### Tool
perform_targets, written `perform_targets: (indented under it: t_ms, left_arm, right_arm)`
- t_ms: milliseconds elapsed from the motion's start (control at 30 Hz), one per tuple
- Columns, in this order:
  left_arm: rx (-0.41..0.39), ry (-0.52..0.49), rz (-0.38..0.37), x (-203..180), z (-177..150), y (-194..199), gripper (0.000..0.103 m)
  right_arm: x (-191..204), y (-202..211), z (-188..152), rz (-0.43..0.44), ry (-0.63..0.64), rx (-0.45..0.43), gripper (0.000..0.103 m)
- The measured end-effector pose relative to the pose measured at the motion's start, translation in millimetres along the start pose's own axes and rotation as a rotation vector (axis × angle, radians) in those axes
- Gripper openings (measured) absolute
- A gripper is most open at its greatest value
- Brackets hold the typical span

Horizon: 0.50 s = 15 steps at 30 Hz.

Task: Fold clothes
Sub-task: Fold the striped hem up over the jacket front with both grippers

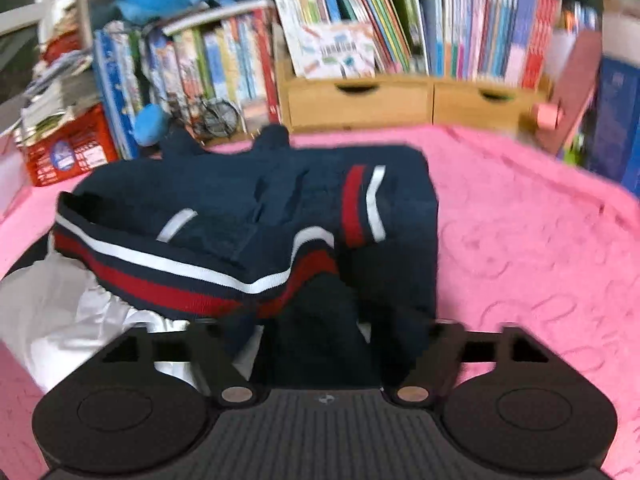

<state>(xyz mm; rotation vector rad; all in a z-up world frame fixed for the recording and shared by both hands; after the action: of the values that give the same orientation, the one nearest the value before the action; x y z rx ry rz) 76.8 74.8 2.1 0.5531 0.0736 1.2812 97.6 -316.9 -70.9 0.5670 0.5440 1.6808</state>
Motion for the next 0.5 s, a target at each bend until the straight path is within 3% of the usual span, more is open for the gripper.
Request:
perform_targets:
  t_ms: [67,233,267,300,333,367,400,500]
  left_arm:
    - [0.030,-0.034,-0.017,-13.3,-0.5,-19.9,0.103]
    - [0.179,0.052,-0.089,-28.6,-2.8,-80.9,0.103]
    - [0.198,0.074,-0.090,-30.5,-3.6,-89.5,0.090]
    - [0.202,0.104,-0.071,-30.4,-5.2,-92.7,0.065]
    - [0.199,0.129,-0.051,-30.7,-6.6,-92.9,0.056]
    - [0.177,0.140,-0.034,-32.3,-6.8,-85.8,0.040]
    - [0.138,0.140,-0.023,-35.0,-5.4,-74.4,0.027]
    - [0.005,0.098,0.029,-40.3,8.2,-35.6,0.018]
  right_arm:
    - [1.0,6.7,7.0,0.038,0.022,-0.017,0.091]
    - [10.2,4.5,13.0,0.115,0.045,-0.021,0.096]
    - [13.5,1.1,12.1,0.122,0.051,-0.022,0.097]
    - [16.9,-2.9,11.1,0.116,0.058,-0.017,0.084]
    - [20.7,-8.0,10.1,0.086,0.067,0.002,0.063]
    - [24.7,-10.9,9.1,0.054,0.075,0.013,0.023]
    - [29.6,-6.6,8.7,0.029,0.085,-0.006,0.019]
    - [48.3,27.7,16.6,0.011,0.157,-0.132,0.014]
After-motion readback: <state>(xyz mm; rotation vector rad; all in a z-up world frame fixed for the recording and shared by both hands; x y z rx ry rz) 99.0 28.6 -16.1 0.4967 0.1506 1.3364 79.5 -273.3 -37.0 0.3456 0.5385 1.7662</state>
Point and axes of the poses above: each gripper's, at about its wrist camera, not at the fingertips, and y roughly against the way its jaws point, x to its left, z to its top, the point moved 3 cm from there along -y, roughly the way its jaws point, and after that the axes turned 1 degree about y, right-handed, at the moved point
